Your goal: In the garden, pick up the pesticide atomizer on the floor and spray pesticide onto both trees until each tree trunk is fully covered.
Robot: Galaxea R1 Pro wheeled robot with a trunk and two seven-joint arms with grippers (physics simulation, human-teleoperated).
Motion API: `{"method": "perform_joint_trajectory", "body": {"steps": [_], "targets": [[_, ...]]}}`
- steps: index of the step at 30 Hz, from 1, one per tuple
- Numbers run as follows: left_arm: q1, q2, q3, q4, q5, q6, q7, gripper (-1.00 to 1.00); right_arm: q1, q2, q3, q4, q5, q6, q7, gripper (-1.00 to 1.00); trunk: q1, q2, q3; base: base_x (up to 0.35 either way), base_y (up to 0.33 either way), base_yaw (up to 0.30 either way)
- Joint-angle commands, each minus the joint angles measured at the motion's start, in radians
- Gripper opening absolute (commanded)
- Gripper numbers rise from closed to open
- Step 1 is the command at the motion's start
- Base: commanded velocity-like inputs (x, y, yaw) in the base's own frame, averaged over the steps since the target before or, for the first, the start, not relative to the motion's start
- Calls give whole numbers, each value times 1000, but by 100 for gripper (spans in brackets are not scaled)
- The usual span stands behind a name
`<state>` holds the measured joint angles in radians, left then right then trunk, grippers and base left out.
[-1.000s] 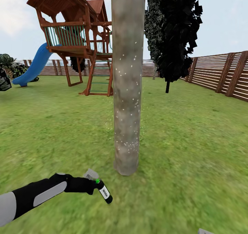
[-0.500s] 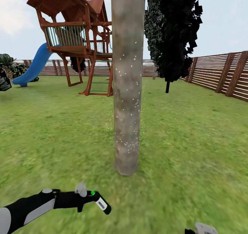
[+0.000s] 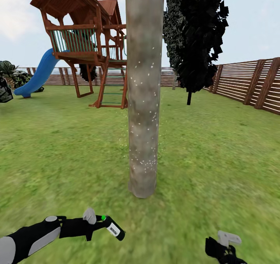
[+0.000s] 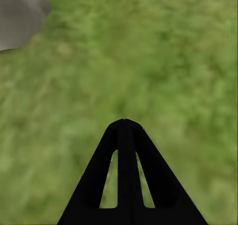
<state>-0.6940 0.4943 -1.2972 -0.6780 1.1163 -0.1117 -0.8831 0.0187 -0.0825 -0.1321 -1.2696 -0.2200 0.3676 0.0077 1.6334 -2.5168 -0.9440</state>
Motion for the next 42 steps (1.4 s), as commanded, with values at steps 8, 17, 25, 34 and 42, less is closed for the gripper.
{"method": "perform_joint_trajectory", "body": {"steps": [8, 17, 25, 34, 42], "targets": [[-2, -56, -8, 48, 5, -14, 4, -100, -12, 11, 5, -248, -11, 178, 70, -100, 0, 0, -1, 0, 0, 0], [26, -87, -7, 53, 9, -80, 62, -100, -241, 0, 102, -332, -10, 470, 338, -100, 0, 0, -1, 0, 0, 0], [27, -135, -7, 155, 9, -109, 65, -100, -456, -124, 75, -333, -16, 680, 687, -100, 0, 0, -1, 0, 0, 0], [30, -218, -8, 251, 3, -148, 79, -100, -466, -188, 165, -327, -237, 680, 810, -100, 0, 0, -1, 0, 0, 0], [30, -234, -10, 256, 0, -165, 78, -100, -467, -183, 358, -325, -303, 680, 811, -100, 0, 0, -1, 0, 0, 0]]}}
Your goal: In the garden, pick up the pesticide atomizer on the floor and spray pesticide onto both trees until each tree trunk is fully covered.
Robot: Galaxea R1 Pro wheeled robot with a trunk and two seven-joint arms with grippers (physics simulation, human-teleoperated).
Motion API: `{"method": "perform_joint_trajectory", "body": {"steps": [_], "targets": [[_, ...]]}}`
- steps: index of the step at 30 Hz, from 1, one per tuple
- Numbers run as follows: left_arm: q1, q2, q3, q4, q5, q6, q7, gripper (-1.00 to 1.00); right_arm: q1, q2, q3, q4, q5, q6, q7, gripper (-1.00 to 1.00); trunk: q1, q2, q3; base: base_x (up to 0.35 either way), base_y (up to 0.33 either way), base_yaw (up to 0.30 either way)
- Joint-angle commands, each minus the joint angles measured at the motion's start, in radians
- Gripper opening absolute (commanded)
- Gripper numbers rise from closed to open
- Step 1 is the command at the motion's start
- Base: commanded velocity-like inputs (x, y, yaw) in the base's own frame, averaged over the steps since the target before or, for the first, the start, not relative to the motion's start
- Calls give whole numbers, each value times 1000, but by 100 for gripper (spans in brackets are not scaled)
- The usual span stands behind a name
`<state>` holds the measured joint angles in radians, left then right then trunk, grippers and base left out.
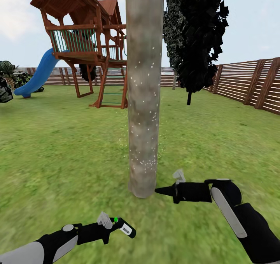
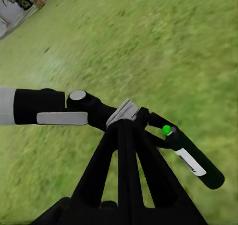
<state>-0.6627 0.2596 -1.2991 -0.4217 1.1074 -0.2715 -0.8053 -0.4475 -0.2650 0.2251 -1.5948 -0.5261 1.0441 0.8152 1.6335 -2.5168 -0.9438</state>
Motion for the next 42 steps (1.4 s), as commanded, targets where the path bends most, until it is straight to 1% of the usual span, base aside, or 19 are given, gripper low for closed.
{"method": "perform_joint_trajectory", "body": {"steps": [1, 3, 4, 5, 7, 15, 19, 22, 25, 26, 29, 31, 33, 36, 37, 38, 40, 42], "targets": [[-2, 0, -8, -1, 9, -5, 0, -100, -1, 0, 6, -1, 0, 3, 4, -100, 0, 0, -1, 0, 0, 0], [-1, -2, -8, 0, 9, -6, 0, -100, -1, 0, 17, -4, -4, 3, 4, -100, 0, 0, -1, 0, 0, 0], [-1, -3, -8, -1, 8, -6, 0, -100, 0, 1, 42, -5, -10, 3, 4, -100, 0, 0, -1, 0, 0, 0], [-1, -4, -8, -1, 8, -6, 0, -100, 0, 1, 56, -5, -13, 3, 4, -100, 0, 0, -1, 0, 0, 0], [0, -7, -8, -2, 8, -6, 0, -100, 0, 2, 74, -5, -17, 3, 4, -100, 0, 0, -1, 0, 0, 0], [0, -13, -8, -2, 8, -14, 0, -100, 0, 40, 87, 0, -15, 3, 2, -100, 0, 0, -1, 0, 0, 0], [0, -15, -9, -2, 8, -15, 0, -100, 0, 46, 88, 2, -16, 3, 1, -100, 0, 0, -1, 0, 0, 0], [0, -16, -9, -2, 8, -16, 0, -100, 0, 59, 91, 2, -14, 3, 1, -100, 0, 0, -1, 0, 0, 0], [0, -16, -9, -2, 8, -17, 0, -100, 0, 65, 117, 2, -14, 3, 0, -100, 0, 0, -1, 0, 0, 0], [0, -16, -9, -2, 8, -17, 0, -100, 0, 73, 126, 4, -13, 3, -2, -100, 0, 0, -1, 0, 0, 0], [0, -16, -9, -2, 8, -17, 0, -100, 0, 86, 133, 5, -8, 3, -3, -100, 0, 0, -1, 0, 0, 0], [0, -17, -9, -2, 8, -17, 0, -100, 1, 96, 154, 6, -5, 3, -7, -100, 0, 0, -1, 0, 0, 0], [0, -17, -9, -2, 8, -17, 0, -100, 1, 101, 167, 8, -4, 3, -12, -100, 0, 0, -1, 0, 0, 0], [1, -19, -10, -2, 6, -17, 1, -100, 1, 103, 173, 9, -5, 3, -14, -100, 0, 0, -1, 0, 0, 0], [1, -22, -10, -1, -15, -20, 2, -100, 1, 105, 176, 9, -5, 3, -15, -100, 0, 0, -1, 0, 0, 0], [1, -26, -9, -1, -54, -24, 4, -100, 1, 106, 178, 10, -5, 3, -15, -100, 0, 0, -1, 0, 0, 0], [8, -30, -8, 0, -85, -26, 5, -100, 1, 109, 179, 12, -5, 3, -16, -100, 0, 0, -1, 0, 0, 0], [13, -31, -8, 0, -95, -28, 6, -100, 1, 116, 180, 13, -5, 3, -16, -100, 0, 0, -1, 0, 0, 0]]}}
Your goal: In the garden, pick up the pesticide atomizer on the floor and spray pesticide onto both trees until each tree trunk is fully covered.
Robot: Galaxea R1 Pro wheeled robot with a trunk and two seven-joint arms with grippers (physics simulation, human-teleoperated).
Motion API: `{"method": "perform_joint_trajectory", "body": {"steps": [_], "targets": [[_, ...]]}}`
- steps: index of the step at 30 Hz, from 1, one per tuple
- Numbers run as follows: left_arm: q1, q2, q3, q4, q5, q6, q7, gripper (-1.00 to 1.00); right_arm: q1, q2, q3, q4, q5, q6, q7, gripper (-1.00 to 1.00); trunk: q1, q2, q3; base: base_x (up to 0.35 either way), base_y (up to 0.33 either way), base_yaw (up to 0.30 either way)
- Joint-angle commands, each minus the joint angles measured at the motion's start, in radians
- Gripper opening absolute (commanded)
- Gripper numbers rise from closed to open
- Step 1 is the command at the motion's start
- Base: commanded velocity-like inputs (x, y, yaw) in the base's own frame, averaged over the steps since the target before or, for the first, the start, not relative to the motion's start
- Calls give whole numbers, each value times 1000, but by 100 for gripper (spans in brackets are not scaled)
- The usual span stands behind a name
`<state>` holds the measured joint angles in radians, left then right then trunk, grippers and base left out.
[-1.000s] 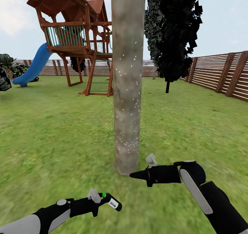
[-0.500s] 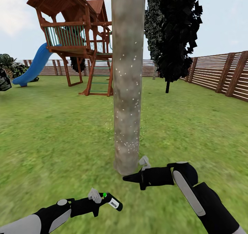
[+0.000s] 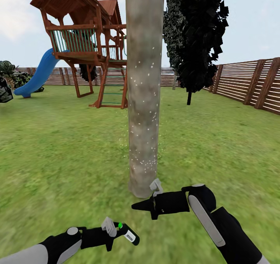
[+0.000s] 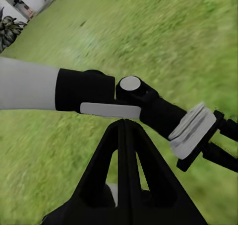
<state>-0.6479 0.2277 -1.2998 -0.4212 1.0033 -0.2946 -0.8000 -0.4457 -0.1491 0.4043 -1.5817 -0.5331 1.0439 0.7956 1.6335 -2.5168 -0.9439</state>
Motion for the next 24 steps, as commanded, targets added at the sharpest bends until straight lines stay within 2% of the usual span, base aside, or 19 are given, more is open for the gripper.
{"method": "perform_joint_trajectory", "body": {"steps": [1, 16, 24], "targets": [[0, 0, -7, -1, 7, -5, 0, -100, -1, 2, 1, 0, 2, 3, 4, -100, 0, 0, -1, 0, 0, 0], [2, 5, -6, -1, 4, -21, -1, -100, -2, 10, 40, 34, 2, 3, 2, -100, 0, 0, -1, 0, 0, 0], [2, 4, -6, -1, 5, -21, -1, -100, -3, 18, 41, 72, 2, 3, 2, -100, 0, 0, -1, 0, 0, 0]]}}
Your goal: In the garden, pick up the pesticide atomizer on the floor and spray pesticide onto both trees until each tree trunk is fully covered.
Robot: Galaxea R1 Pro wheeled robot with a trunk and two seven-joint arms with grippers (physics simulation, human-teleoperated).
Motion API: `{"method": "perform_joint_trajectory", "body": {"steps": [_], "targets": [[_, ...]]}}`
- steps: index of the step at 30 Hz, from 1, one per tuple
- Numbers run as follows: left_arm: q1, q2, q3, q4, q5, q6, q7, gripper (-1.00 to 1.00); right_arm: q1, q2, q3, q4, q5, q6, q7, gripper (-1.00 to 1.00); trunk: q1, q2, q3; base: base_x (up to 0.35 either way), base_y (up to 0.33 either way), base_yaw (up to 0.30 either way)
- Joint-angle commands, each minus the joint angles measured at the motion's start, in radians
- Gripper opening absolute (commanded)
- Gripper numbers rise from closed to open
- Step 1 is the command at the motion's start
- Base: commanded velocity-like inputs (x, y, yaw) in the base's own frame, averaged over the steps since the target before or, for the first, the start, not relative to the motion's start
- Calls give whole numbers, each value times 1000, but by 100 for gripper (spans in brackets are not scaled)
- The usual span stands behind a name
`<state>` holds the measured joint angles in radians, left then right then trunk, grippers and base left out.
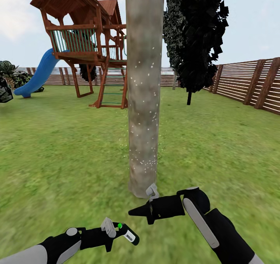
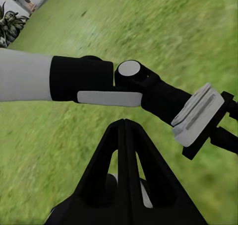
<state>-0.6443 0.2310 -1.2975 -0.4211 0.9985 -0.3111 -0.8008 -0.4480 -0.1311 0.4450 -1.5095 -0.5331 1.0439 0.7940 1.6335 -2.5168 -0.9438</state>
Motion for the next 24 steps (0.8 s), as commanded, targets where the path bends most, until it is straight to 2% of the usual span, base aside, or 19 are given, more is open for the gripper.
{"method": "perform_joint_trajectory", "body": {"steps": [1, 3, 6, 8, 24], "targets": [[-2, 1, -8, -1, 9, -5, 0, -100, -1, 0, 1, 0, 2, 3, 4, -100, 0, 0, -1, 0, 0, 0], [-2, 1, -8, -1, 9, -5, 0, -100, -1, 5, 1, 14, 2, 3, 4, -100, 0, 0, -1, 0, 0, 0], [-2, 0, -8, -1, 9, -5, 1, -100, -1, 33, 3, 55, 3, 3, -2, -100, 0, 0, -1, 0, 0, 0], [-2, 1, -8, -1, 9, -5, 1, -100, -1, 39, 3, 61, 4, 3, -6, -100, 0, 0, -1, 0, 0, 0], [-2, 1, -8, 0, 10, -5, 2, -100, 1, 36, -3, 77, 1, 3, -8, -100, 0, 0, -1, 0, 0, 0]]}}
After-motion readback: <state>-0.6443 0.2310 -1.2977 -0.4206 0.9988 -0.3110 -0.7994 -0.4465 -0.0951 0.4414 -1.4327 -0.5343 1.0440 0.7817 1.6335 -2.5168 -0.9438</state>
